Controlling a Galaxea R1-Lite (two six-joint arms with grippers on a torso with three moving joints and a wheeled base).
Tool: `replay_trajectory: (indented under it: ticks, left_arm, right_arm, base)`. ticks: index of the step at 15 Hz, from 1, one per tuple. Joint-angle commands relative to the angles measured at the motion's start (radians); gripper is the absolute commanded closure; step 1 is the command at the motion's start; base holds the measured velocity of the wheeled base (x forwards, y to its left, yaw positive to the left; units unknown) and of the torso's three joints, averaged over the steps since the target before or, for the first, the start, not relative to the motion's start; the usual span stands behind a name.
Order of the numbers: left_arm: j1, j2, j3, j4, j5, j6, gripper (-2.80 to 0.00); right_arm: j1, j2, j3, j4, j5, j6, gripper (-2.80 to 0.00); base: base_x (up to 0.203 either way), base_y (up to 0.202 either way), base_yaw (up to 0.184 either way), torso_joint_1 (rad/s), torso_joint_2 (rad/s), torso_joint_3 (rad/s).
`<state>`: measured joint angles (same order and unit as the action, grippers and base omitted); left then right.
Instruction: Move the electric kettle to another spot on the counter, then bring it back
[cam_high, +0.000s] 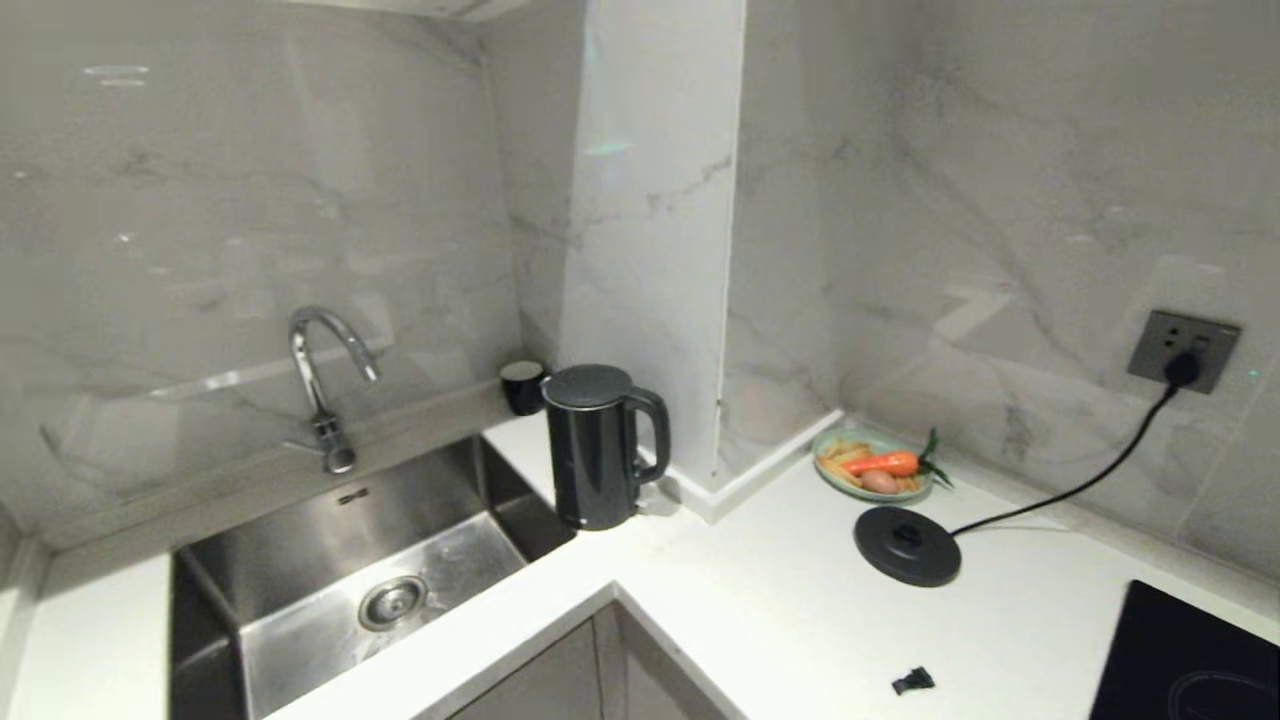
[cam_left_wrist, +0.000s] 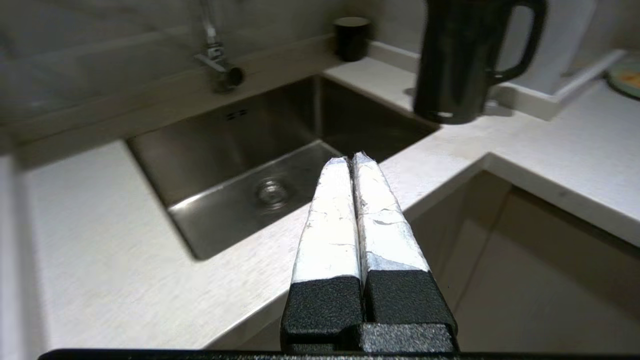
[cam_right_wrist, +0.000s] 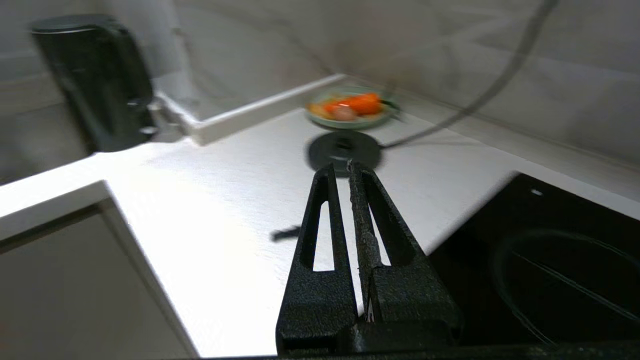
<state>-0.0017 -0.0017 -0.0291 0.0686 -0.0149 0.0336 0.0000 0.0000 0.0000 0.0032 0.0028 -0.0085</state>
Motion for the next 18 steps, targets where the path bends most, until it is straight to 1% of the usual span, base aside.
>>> replay_trajectory:
  ticks: [1, 16, 18]
  left_arm:
    - [0.000, 0.003, 0.000, 0.000, 0.000, 0.000, 0.00]
    - [0.000, 0.003, 0.000, 0.000, 0.000, 0.000, 0.00]
    - [0.001, 0.003, 0.000, 0.000, 0.000, 0.000, 0.00]
  right_arm:
    - [0.000, 0.000, 0.000, 0.000, 0.000, -0.001, 0.00]
    - [0.000, 0.000, 0.000, 0.000, 0.000, -0.001, 0.00]
    - [0.000, 0.000, 0.000, 0.000, 0.000, 0.001, 0.00]
  base:
    - [-0.001, -0.006, 0.174, 0.001, 0.00, 0.003]
    - [-0.001, -0.007, 0.174, 0.004, 0.00, 0.002]
    - [-0.002, -0.008, 0.135, -0.002, 0.01, 0.002]
